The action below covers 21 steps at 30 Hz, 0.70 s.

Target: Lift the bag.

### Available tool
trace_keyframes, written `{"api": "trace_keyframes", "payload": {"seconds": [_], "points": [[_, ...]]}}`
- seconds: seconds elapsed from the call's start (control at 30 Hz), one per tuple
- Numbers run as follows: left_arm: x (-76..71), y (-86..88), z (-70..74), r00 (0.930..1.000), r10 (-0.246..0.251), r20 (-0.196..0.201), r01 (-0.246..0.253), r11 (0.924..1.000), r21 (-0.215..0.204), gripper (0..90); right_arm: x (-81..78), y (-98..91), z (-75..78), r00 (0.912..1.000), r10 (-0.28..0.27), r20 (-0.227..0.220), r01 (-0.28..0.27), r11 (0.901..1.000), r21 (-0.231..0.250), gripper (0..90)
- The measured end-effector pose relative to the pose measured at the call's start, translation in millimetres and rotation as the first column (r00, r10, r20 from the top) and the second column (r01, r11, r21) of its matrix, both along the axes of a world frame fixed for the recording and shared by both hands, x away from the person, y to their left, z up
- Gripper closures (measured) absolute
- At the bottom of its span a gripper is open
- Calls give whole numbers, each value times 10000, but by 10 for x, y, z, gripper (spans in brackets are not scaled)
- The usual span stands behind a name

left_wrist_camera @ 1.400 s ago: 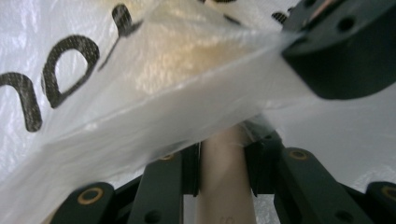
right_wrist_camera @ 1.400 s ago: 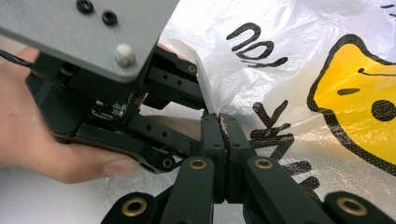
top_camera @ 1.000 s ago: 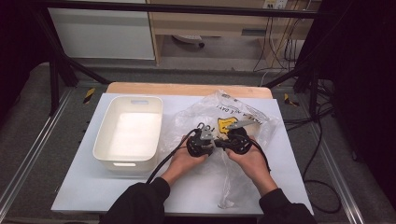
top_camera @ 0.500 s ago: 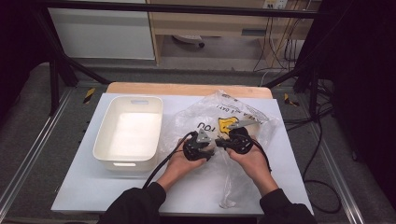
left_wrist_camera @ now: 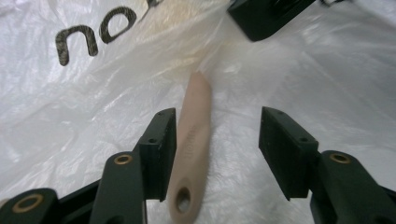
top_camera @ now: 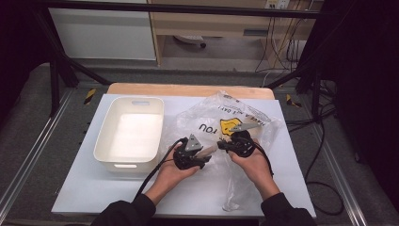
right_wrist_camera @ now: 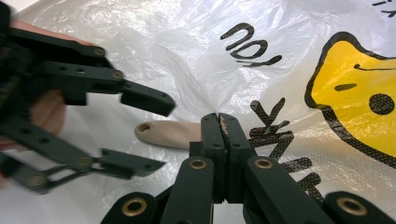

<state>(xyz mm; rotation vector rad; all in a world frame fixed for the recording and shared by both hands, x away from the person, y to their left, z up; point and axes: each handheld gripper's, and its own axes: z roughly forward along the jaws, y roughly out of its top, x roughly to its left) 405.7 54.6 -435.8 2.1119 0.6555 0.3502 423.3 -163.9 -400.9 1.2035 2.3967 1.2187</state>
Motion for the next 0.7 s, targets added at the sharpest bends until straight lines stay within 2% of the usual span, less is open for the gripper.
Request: {"api": "trace_keyframes", "payload": {"seconds": [0.23,0.3,0.4,0.57,0.7], "points": [[-183,146,150,9998,51,203,-39,9983,-576,373,-44,36,-75,10000,10,-26,-10,9998,-175,900],[-206,189,181,9996,194,223,-180,9980,-612,347,-58,41,-95,10000,41,-15,-41,9998,-198,900],[-229,250,236,9992,402,59,-395,9945,-965,294,-75,41,-111,10000,4,-82,-5,9999,-122,900],[-299,329,334,9970,777,65,-765,9903,-1159,215,-102,60,-127,10000,62,-32,-63,9999,-106,900],[-338,383,402,9969,775,113,-750,9867,-1443,170,-121,79,-148,9999,109,-52,-110,9998,-148,900]]}}
